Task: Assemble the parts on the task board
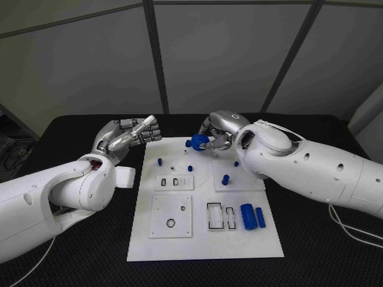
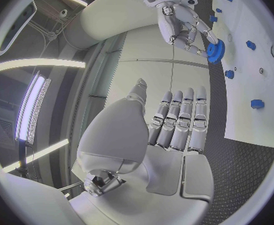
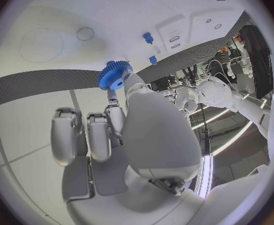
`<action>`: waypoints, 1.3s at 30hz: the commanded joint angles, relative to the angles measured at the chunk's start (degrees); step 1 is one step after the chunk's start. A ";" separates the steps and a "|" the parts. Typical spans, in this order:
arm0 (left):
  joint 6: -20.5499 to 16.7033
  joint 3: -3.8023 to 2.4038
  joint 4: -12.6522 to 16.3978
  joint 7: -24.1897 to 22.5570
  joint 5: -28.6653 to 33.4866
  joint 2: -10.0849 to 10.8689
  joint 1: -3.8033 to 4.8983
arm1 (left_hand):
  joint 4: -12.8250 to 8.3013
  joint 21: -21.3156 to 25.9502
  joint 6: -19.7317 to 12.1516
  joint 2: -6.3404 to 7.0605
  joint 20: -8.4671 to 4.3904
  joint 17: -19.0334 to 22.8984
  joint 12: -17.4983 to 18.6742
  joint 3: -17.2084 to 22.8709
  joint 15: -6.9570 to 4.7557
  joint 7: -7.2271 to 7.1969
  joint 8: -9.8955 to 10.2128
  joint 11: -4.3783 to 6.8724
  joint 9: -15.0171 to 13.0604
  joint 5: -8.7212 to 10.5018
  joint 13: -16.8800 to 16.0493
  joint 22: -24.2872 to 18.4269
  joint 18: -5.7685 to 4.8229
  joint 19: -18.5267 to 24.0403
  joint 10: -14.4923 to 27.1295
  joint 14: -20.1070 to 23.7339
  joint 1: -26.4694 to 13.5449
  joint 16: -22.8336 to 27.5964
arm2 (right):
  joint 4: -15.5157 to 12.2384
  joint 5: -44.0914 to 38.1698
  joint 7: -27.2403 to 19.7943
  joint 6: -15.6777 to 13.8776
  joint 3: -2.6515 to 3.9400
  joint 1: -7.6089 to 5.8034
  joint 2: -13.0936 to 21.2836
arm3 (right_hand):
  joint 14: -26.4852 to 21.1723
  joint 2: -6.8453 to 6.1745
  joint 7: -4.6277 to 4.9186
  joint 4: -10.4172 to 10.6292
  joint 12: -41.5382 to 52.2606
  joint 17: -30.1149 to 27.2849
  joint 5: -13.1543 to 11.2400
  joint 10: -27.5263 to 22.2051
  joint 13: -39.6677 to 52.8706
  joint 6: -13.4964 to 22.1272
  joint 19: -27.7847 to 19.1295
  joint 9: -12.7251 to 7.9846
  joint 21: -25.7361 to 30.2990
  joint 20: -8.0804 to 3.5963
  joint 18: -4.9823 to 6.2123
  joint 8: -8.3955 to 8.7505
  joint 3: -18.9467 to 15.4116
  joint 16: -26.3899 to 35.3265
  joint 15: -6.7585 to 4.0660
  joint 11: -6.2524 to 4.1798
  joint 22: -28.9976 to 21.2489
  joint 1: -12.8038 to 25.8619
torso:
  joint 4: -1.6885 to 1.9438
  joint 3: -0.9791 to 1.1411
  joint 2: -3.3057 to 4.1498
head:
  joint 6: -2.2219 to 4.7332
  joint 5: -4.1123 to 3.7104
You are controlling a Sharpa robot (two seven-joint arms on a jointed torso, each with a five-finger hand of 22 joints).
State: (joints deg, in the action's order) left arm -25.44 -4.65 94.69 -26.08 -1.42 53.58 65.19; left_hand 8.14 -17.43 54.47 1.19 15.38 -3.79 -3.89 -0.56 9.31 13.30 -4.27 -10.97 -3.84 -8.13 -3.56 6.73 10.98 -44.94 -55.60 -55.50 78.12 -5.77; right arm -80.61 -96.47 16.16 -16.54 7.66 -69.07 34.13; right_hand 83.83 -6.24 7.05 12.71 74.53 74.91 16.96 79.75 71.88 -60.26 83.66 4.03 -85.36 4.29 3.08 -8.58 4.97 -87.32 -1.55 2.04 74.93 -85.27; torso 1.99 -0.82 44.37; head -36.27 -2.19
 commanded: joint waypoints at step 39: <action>0.83 -0.06 -0.15 -0.12 -0.44 -0.55 0.12 | -0.47 0.27 0.46 -0.78 0.17 0.05 0.14 -0.08 -0.15 0.00 0.39 -0.02 0.04 0.33 -0.08 -0.17 -0.47 0.18 -0.07 -0.36 -0.01 0.45 | 8.24 -1.05 -0.26 2.16 -3.26 -0.13 -8.70 | 4.81 -0.86 0.93 0.10 -2.33 8.31 -2.52 -2.16 -2.62 2.23 0.34 -0.38 -0.06 0.61 -0.85 2.04 1.31 -0.24 0.32 0.89 4.68 1.65 | -0.10 0.11 0.05 | -0.52 0.89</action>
State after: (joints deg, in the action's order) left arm -25.32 -4.66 94.51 -26.03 -1.43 53.09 65.22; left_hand 7.98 -17.43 54.47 1.19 15.38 -3.79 -3.89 -0.72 9.31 13.30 -4.27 -10.97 -3.84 -8.13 -3.56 6.65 10.98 -44.93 -55.61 -55.50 78.12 -5.54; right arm -72.42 -97.18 15.80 -15.07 4.40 -69.12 25.54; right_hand 83.83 -7.24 7.96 12.81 72.29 74.94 14.58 77.94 69.37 -58.22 83.97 3.93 -85.36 4.61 3.11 -6.75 6.16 -87.31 -1.54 3.00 74.91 -84.24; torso 1.88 -0.70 44.46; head -36.78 -1.30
